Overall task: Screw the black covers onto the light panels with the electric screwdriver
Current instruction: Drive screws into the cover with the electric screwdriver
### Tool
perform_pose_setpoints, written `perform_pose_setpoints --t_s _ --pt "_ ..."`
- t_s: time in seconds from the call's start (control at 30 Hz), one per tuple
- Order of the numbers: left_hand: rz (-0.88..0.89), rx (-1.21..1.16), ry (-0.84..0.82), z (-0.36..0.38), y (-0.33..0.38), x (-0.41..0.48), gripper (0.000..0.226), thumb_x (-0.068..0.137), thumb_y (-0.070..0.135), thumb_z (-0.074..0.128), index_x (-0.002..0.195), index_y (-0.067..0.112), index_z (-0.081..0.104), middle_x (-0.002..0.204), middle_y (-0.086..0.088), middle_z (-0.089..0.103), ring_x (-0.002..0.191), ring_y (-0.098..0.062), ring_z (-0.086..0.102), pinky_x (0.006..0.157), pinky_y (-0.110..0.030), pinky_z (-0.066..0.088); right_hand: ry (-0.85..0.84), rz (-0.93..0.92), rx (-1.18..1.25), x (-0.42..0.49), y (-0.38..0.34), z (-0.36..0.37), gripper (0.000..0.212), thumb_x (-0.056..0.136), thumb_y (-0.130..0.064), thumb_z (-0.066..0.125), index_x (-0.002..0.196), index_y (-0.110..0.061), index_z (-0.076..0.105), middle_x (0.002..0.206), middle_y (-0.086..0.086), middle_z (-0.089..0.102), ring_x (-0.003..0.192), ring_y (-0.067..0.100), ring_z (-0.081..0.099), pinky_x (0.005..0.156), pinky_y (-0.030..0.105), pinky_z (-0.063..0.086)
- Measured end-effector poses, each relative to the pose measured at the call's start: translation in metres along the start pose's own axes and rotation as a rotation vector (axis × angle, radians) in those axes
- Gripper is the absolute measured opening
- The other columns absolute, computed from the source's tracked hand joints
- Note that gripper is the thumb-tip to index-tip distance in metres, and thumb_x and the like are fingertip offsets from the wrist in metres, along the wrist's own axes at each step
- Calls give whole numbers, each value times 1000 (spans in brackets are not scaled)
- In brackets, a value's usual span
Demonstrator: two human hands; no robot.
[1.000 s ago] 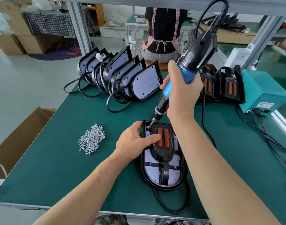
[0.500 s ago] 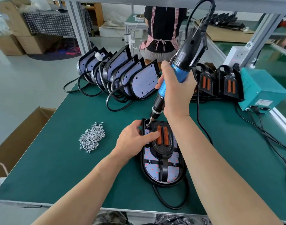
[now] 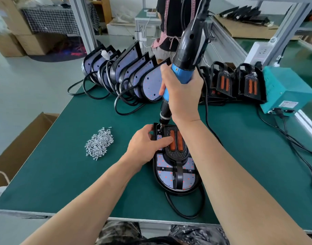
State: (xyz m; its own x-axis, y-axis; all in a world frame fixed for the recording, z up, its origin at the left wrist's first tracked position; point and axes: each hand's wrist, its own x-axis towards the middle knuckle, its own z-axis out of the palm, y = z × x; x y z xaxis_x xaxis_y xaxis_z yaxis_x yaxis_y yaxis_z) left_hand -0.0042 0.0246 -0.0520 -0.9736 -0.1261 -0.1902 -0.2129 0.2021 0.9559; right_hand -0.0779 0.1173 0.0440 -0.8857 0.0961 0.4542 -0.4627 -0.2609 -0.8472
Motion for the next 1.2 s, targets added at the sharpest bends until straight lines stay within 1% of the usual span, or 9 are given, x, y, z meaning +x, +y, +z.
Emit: perform_pose_setpoints --t_s 0.1,0.2,0.37,0.53,0.7,0.87,0.93,1.03,1.2 --pt "5 -7 2 0 1 -1 52 56 55 82 98 28 66 92 -3 77 94 -33 71 89 -56 55 -60 23 19 2 -1 -5 20 91 -7 66 76 -2 52 53 10 52 46 16 48 56 24 45" --pt "1 -1 -14 0 2 -1 56 55 57 81 101 29 65 91 -1 77 92 -28 72 90 -54 55 -119 51 51 2 -1 -9 21 92 -6 66 75 -6 53 52 8 53 48 17 48 56 25 46" --pt "-6 -5 -43 -2 3 0 61 54 55 82 105 27 64 92 1 77 88 -23 74 89 -52 56 -127 70 124 3 -6 -15 11 93 -7 66 87 -4 57 54 10 53 49 17 49 58 22 47" --pt "-4 -8 -49 -2 4 1 61 54 55 83 105 28 63 96 0 77 92 -25 73 91 -52 55 -162 55 158 5 -9 -15 15 92 -5 66 80 -8 58 54 10 52 48 19 49 54 23 47" --pt "3 6 -54 -3 4 1 62 55 55 82 105 24 62 94 -4 76 87 -27 73 90 -52 55 -153 54 213 17 -26 -22 18 90 -10 68 78 -13 56 57 5 55 47 17 51 53 25 45" --pt "15 16 -67 -4 4 0 61 57 56 81 107 26 63 97 2 77 88 -22 74 92 -50 55 45 46 206 45 -51 -53 20 88 -20 73 91 -7 57 59 3 57 48 17 54 51 22 45" --pt "17 16 -67 -4 4 0 59 58 55 81 107 29 63 96 3 77 89 -20 74 93 -49 55 182 124 165 47 -48 -76 27 86 -24 76 95 -7 57 59 1 58 49 15 55 50 23 47" --pt "14 31 -53 -4 3 1 57 59 55 80 108 31 63 96 5 77 92 -20 73 94 -48 54 345 300 96 45 -36 -116 26 86 -28 78 92 -11 58 54 -5 58 49 11 57 52 24 50" --pt "12 33 -39 -5 2 1 59 57 56 81 108 31 64 98 9 76 92 -16 73 94 -46 54 491 552 -12 32 -4 -177 34 87 -42 79 94 -15 60 50 -7 62 46 9 62 54 24 53"
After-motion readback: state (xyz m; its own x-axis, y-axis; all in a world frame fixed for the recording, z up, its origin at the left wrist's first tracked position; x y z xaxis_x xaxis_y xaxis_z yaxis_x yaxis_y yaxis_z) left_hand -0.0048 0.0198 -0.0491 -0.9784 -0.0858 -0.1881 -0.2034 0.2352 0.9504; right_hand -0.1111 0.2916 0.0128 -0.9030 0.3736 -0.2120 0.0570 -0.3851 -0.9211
